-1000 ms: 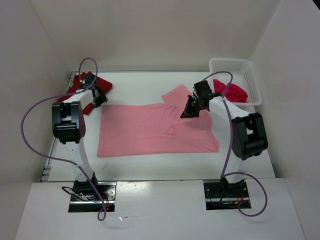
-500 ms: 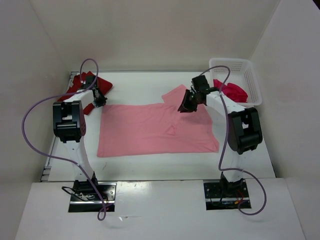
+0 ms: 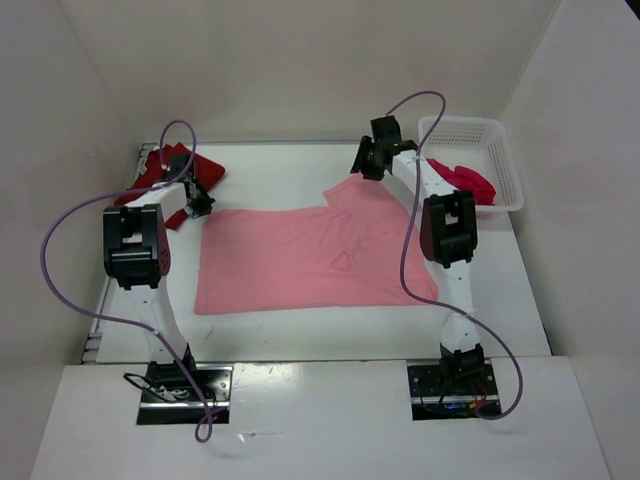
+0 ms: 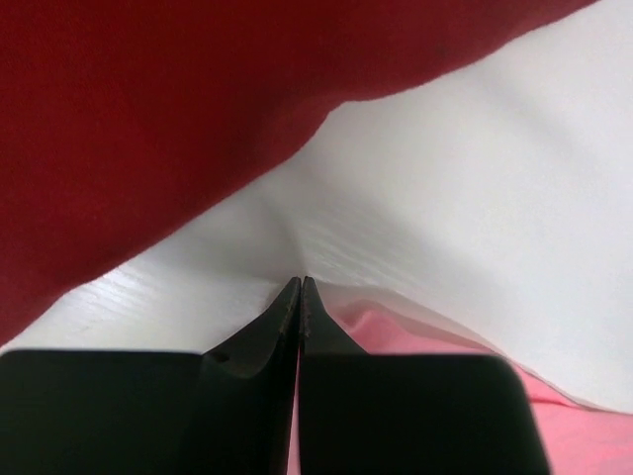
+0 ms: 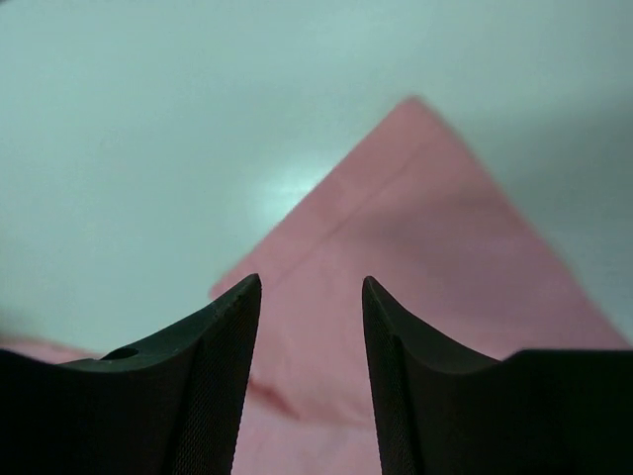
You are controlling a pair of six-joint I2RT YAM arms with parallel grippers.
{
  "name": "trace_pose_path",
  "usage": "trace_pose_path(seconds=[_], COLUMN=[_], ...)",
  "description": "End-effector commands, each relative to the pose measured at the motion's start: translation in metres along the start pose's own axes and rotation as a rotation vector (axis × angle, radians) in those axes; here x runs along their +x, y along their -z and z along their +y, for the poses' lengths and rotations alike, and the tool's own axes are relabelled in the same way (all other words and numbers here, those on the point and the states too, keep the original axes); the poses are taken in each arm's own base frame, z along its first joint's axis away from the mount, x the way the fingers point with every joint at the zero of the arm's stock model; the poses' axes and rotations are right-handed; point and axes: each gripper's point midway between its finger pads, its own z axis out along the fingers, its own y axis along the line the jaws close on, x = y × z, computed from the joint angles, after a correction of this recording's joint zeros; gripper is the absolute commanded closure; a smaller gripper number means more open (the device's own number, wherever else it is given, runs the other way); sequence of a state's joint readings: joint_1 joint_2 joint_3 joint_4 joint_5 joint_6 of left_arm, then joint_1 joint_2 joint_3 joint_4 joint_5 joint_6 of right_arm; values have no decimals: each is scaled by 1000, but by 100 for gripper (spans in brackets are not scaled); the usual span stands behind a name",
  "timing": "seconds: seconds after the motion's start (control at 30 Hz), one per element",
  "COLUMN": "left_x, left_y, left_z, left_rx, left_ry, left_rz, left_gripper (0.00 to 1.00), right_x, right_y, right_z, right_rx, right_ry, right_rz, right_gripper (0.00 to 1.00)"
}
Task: Fold and stack the t-shirts
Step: Grap the side of the flattened tshirt furthest away from the robot with both arms
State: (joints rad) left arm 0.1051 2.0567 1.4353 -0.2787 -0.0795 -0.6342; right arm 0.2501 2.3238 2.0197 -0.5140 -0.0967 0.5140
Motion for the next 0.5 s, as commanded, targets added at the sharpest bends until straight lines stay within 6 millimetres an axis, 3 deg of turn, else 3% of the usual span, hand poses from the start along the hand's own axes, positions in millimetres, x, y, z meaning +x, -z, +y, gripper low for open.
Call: trace_pose_path(seconds=[0.0, 0.03, 0.07, 0.1, 0.27, 0.4, 0.47], left_x=[-18, -18, -17, -16, -17, -16, -15], left_y=[20, 22, 23, 26, 29, 30, 30], left_z=[-15, -15, -22, -22, -29, -30, -32], left_rx=[63, 68, 86, 87, 102, 112, 120], left_ry=[10, 10, 2, 2, -6, -7, -7], left_rz=[-62, -69, -69, -70, -82, -77, -71], left_gripper=[100, 100, 100, 100, 100, 100, 100], right_x=[-45, -53, -44, -64, -79, -81, -70], right_y=[-12, -15, -29, -25, -41, -48, -56], right_z=[-18, -22, -38, -26, -37, -43, -42], right_rx=[107, 135, 176, 152, 229, 244, 217], right_ry=[25, 33, 26, 26, 44, 66, 68], right_rz=[-129, -159, -123, -165, -202, -221, -182], right_gripper=[49, 47, 46, 44, 38, 38, 38])
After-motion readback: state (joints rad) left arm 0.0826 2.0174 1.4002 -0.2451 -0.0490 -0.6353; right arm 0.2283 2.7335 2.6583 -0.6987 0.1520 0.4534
